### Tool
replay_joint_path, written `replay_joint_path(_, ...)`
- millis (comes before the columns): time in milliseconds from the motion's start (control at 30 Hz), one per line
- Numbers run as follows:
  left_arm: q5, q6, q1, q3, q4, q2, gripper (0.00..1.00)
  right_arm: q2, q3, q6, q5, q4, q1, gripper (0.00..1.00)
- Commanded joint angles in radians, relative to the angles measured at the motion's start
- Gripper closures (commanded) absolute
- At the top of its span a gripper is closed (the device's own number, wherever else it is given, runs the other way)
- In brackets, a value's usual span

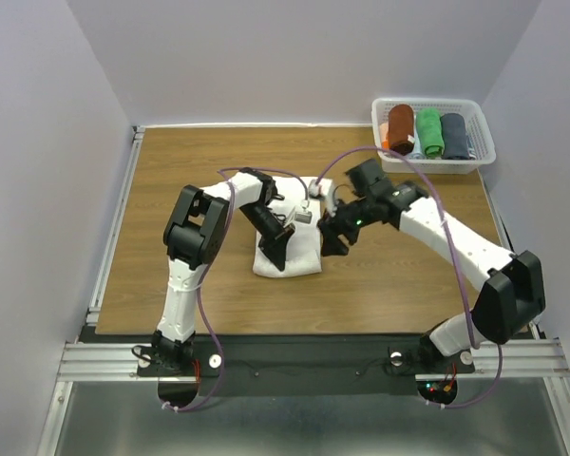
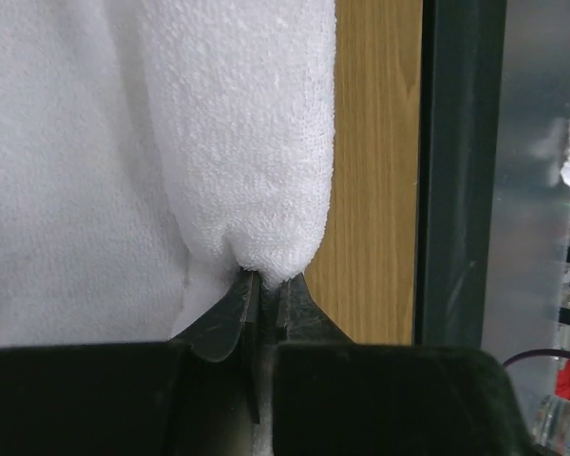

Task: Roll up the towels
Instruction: Roll the towel

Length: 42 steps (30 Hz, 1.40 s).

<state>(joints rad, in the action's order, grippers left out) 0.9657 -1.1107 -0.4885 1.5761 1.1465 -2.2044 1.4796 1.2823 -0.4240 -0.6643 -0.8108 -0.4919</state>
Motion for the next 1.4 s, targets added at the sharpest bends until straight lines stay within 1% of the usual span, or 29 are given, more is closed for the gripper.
replay_joint_path(0,-0.232,-0.055,0.001,0.013,-0.031,-0.112,0.93,-0.005,-0.04,-0.028,0.289,0.194,-0.17,0.36)
replay_joint_path(100,-0.231,-0.049,0.005,0.039,-0.031,-0.136,0.91,0.028,-0.081,-0.065,0.417,0.303,-0.278,0.36)
replay_joint_path(200,-0.223,-0.043,0.007,0.056,-0.031,-0.149,0.88,0.077,-0.122,-0.111,0.509,0.41,-0.358,0.31)
replay_joint_path(267,-0.222,-0.041,0.008,0.067,-0.031,-0.155,0.88,0.113,-0.138,-0.151,0.546,0.468,-0.402,0.31)
replay_joint_path(367,-0.217,-0.037,0.01,0.088,-0.033,-0.166,0.85,0.166,-0.169,-0.177,0.565,0.533,-0.427,0.31)
replay_joint_path(467,-0.216,-0.035,0.014,0.091,-0.031,-0.167,0.84,0.209,-0.184,-0.179,0.562,0.561,-0.432,0.31)
replay_joint_path(500,-0.213,-0.034,0.016,0.094,-0.031,-0.167,0.83,0.22,-0.187,-0.179,0.562,0.561,-0.432,0.33)
replay_joint_path(533,-0.211,-0.032,0.022,0.094,-0.031,-0.167,0.83,0.226,-0.193,-0.176,0.56,0.561,-0.433,0.35)
replay_joint_path(600,-0.208,-0.031,0.03,0.09,-0.031,-0.163,0.81,0.229,-0.225,-0.177,0.552,0.561,-0.432,0.5)
replay_joint_path(633,-0.206,-0.029,0.04,0.09,-0.034,-0.161,0.8,0.229,-0.236,-0.167,0.548,0.561,-0.432,0.59)
replay_joint_path(667,-0.202,-0.023,0.045,0.082,-0.037,-0.149,0.76,0.228,-0.263,-0.16,0.542,0.559,-0.43,0.74)
replay_joint_path(700,-0.194,-0.02,0.05,0.075,-0.042,-0.141,0.74,0.228,-0.274,-0.157,0.528,0.559,-0.43,0.79)
replay_joint_path(733,-0.191,-0.018,0.06,0.056,-0.048,-0.117,0.69,0.229,-0.297,-0.147,0.517,0.555,-0.424,0.87)
replay_joint_path(833,-0.183,-0.006,0.082,0.015,-0.079,-0.071,0.6,0.232,-0.31,-0.124,0.43,0.535,-0.393,0.97)
replay_joint_path(867,-0.185,-0.006,0.1,-0.017,-0.086,-0.039,0.55,0.234,-0.31,-0.119,0.408,0.513,-0.37,0.99)
replay_joint_path(933,-0.191,-0.001,0.12,-0.047,-0.1,-0.009,0.5,0.246,-0.296,-0.113,0.342,0.487,-0.347,0.99)
replay_joint_path(967,-0.193,-0.011,0.139,-0.068,-0.097,0.009,0.42,0.254,-0.287,-0.113,0.324,0.458,-0.332,0.99)
replay_joint_path(1067,-0.199,-0.021,0.174,-0.103,-0.1,0.046,0.31,0.281,-0.242,-0.108,0.255,0.397,-0.307,1.0)
replay_joint_path(1133,-0.187,-0.024,0.215,-0.119,-0.114,0.069,0.27,0.31,-0.216,-0.099,0.184,0.366,-0.298,0.99)
replay_joint_path(1167,-0.179,-0.028,0.231,-0.129,-0.119,0.095,0.24,0.32,-0.195,-0.088,0.16,0.342,-0.287,1.0)
replay_joint_path(1233,-0.156,-0.026,0.269,-0.142,-0.139,0.126,0.21,0.349,-0.172,-0.078,0.109,0.319,-0.28,0.99)
replay_joint_path(1300,-0.134,-0.023,0.301,-0.163,-0.157,0.188,0.17,0.372,-0.135,-0.071,0.056,0.274,-0.266,1.0)
replay_joint_path(1367,-0.111,-0.009,0.356,-0.189,-0.198,0.256,0.12,0.404,-0.092,-0.064,0.007,0.225,-0.252,1.0)
